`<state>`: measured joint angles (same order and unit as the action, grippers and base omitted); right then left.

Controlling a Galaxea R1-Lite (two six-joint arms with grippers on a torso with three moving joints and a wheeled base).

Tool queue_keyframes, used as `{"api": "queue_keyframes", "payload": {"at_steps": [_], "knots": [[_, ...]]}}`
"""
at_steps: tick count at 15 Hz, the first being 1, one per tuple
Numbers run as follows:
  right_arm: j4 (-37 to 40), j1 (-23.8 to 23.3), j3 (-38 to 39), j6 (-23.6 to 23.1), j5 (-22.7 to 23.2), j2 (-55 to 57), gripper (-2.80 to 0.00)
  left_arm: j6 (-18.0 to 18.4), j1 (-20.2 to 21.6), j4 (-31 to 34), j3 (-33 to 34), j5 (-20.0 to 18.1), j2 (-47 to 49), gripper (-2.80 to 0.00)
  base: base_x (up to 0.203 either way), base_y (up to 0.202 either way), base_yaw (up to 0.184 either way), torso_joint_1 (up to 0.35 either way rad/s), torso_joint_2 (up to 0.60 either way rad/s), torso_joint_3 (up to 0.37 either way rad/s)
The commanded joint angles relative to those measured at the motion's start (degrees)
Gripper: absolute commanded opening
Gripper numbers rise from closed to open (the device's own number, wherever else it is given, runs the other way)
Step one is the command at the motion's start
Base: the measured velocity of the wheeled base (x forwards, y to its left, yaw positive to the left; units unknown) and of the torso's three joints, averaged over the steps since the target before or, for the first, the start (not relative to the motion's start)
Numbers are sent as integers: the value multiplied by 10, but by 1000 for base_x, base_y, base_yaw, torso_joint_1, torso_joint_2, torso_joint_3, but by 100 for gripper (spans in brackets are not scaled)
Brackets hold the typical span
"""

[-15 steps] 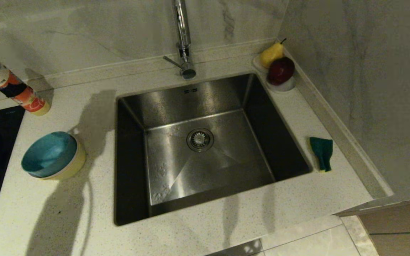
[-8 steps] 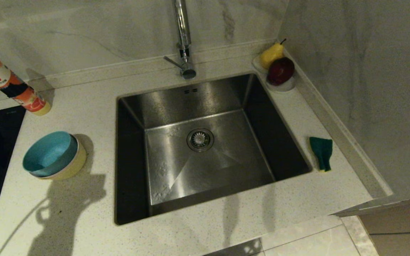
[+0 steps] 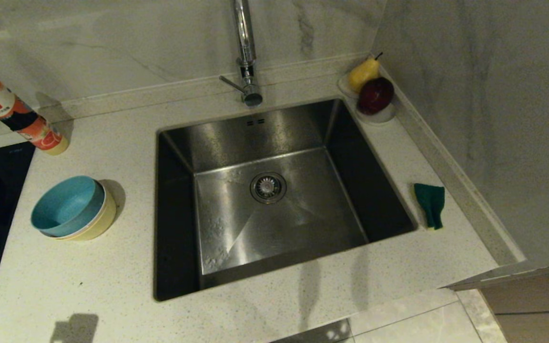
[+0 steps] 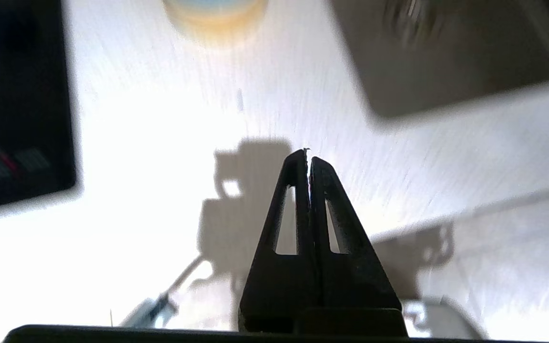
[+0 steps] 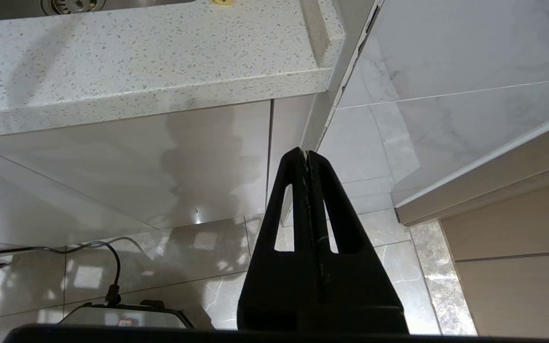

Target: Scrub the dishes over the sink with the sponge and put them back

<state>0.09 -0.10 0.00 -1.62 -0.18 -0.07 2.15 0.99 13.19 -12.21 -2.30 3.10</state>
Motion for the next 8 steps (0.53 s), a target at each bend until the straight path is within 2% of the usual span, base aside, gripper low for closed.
{"api": "queue_keyframes", "payload": {"at_steps": [1,2,3,8], "knots": [[0,0,0,0,0,1,-280,2,0,-66,96,1,-28,-280,0,0,0,0,0,0],[0,0,0,0,0,1,-280,-3,0,-116,115,2,-29,-280,0,0,0,0,0,0],[0,0,0,0,0,1,-280,-9,0,-128,120,5,-30,-280,0,0,0,0,0,0],[0,0,0,0,0,1,-280,-13,0,-132,122,6,-30,-280,0,0,0,0,0,0]]}}
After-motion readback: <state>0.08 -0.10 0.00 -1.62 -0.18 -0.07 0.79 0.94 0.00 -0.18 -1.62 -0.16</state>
